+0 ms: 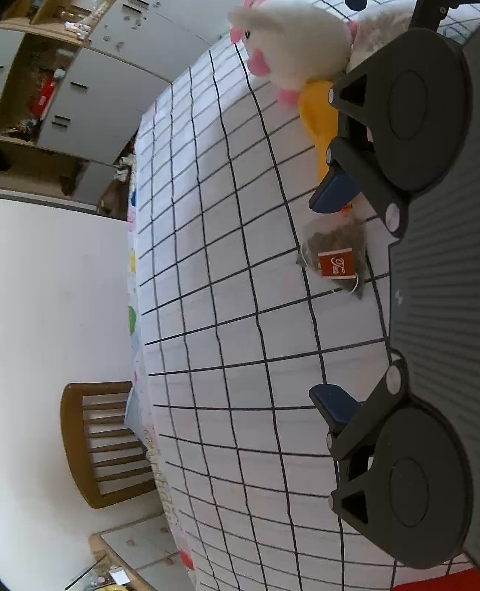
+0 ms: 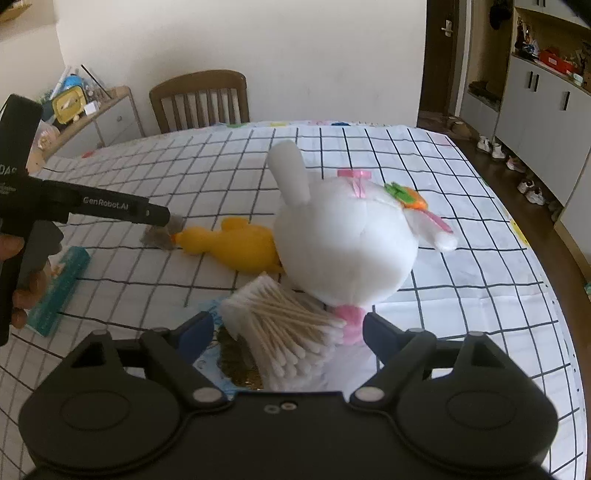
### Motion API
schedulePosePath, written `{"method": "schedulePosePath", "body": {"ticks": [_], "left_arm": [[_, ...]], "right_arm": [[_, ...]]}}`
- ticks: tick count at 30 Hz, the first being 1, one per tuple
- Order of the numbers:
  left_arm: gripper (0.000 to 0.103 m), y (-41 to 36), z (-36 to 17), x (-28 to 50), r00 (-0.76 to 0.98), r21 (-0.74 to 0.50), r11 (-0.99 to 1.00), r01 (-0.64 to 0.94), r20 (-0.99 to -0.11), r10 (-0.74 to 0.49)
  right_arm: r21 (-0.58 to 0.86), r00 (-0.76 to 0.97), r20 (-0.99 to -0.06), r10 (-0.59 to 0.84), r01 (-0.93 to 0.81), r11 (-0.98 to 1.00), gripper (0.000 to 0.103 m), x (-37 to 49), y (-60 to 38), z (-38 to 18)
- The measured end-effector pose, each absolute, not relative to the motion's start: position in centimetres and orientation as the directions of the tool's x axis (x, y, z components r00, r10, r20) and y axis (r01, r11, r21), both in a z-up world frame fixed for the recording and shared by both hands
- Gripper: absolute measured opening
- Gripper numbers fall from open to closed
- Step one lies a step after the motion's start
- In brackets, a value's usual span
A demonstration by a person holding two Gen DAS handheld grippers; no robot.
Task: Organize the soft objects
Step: 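Close the left tool on the tea bag while the right tool grasps the cotton swab bundle, then lift the tea bag with the left tool while the right tool lifts the cotton swabs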
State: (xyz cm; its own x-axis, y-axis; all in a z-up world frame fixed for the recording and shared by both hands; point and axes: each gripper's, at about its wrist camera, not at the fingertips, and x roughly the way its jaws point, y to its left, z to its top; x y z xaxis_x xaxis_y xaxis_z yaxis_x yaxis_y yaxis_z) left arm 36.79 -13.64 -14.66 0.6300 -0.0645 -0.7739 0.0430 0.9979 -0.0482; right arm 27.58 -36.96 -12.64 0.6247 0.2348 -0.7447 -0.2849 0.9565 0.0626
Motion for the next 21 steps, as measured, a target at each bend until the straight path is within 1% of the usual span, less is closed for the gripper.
{"method": "schedulePosePath", "body": {"ticks": [5, 6, 8, 10, 11, 13, 14, 16, 17, 20, 21], "left_arm": [[0.098, -13.1, -15.7, 37.6, 0.611, -0.066, 0.997, 0.031, -0.788, -0.071], [0.096, -13.1, -15.8, 37.6, 0.613, -0.062, 0.998, 0.031, -0.787, -0.068], [0.088, -13.1, -16.0, 37.7, 0.614, -0.073, 0.997, 0.037, -0.785, -0.081], [0.074, -13.1, -15.9, 37.5, 0.622, -0.077, 0.996, 0.044, -0.778, -0.088], [0.070, -13.1, -15.8, 37.5, 0.624, -0.085, 0.995, 0.051, -0.776, -0.098], [0.057, -13.2, -15.7, 37.4, 0.627, -0.096, 0.993, 0.062, -0.771, -0.114], [0.054, -13.3, -15.6, 37.4, 0.627, -0.107, 0.992, 0.068, -0.769, -0.126], [0.038, -13.4, -15.6, 37.4, 0.626, -0.115, 0.990, 0.076, -0.767, -0.137], [0.035, -13.4, -15.5, 37.3, 0.625, -0.122, 0.989, 0.082, -0.766, -0.147], [0.031, -13.5, -15.3, 37.2, 0.633, -0.121, 0.989, 0.090, -0.759, -0.150], [0.027, -13.4, -15.3, 37.2, 0.635, -0.122, 0.988, 0.092, -0.757, -0.153]], "right_arm": [[0.058, 0.624, -0.748, 0.224, -0.275, 0.960, 0.080, 27.9, -37.0, -13.1], [0.056, 0.624, -0.749, 0.224, -0.277, 0.959, 0.079, 27.9, -37.0, -13.2], [0.042, 0.627, -0.749, 0.215, -0.278, 0.960, 0.078, 27.8, -36.8, -13.3], [0.030, 0.629, -0.748, 0.210, -0.283, 0.959, 0.076, 27.6, -36.6, -13.4], [0.023, 0.632, -0.747, 0.205, -0.284, 0.959, 0.075, 27.6, -36.5, -13.4], [0.015, 0.638, -0.743, 0.201, -0.284, 0.959, 0.072, 27.5, -36.3, -13.3], [0.011, 0.640, -0.743, 0.197, -0.283, 0.959, 0.070, 27.4, -36.3, -13.3], [0.004, 0.645, -0.740, 0.192, -0.281, 0.960, 0.064, 27.2, -36.2, -13.2], [-0.001, 0.648, -0.738, 0.189, -0.281, 0.960, 0.060, 27.1, -36.2, -13.2], [-0.007, 0.654, -0.734, 0.183, -0.277, 0.961, 0.056, 27.1, -36.3, -13.1], [-0.005, 0.656, -0.732, 0.183, -0.274, 0.962, 0.054, 27.0, -36.4, -13.1]]}}
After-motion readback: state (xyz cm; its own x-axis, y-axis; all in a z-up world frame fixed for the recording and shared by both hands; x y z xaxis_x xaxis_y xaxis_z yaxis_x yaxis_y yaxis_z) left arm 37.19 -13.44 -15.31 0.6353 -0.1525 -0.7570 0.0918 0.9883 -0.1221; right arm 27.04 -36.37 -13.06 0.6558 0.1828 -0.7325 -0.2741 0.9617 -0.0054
